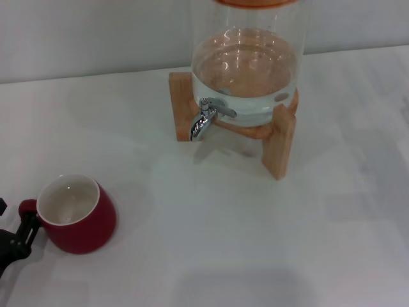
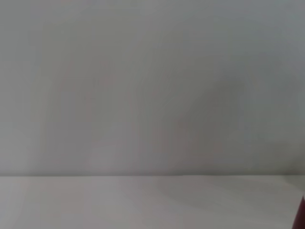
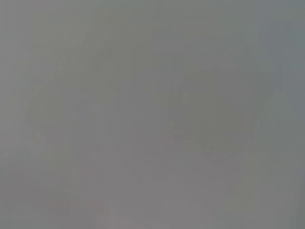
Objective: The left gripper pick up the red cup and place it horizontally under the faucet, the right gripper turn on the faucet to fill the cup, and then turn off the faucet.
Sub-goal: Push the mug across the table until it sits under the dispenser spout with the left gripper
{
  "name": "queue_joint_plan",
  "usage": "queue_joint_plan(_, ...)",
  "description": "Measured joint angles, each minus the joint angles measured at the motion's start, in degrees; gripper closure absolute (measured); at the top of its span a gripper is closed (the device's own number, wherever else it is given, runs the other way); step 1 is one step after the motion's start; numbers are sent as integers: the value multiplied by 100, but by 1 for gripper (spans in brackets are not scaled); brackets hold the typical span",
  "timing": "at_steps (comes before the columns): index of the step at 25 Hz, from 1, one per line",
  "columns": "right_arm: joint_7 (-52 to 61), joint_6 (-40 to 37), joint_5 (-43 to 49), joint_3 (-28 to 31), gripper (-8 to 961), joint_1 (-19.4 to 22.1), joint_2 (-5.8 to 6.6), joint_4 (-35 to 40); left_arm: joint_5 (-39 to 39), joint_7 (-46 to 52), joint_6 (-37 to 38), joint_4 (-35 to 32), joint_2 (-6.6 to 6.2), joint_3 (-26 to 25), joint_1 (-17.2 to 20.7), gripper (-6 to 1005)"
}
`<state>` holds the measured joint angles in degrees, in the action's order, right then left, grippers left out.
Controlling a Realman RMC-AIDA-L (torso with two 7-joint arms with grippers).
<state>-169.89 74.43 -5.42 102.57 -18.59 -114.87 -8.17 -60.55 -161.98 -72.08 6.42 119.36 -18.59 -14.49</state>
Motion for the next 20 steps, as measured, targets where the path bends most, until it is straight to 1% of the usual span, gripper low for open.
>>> queue_joint_plan(6, 0, -10, -3, 0, 273, -4, 0, 0, 2, 0, 2, 0, 12, -31, -14, 468)
queue_joint_plan(11, 0, -18, 4, 0, 274, -4, 0, 0, -22, -3, -7, 30, 18, -39, -18, 685)
queue_joint_plan(16, 0, -12, 12, 0, 274, -4, 0, 0, -49, -1, -41, 44, 24, -53, 1, 844)
queue_joint_plan(20, 0, 0, 15, -18, 274, -4, 0, 0, -71, 3, -76, 77, 34, -81, 16, 844)
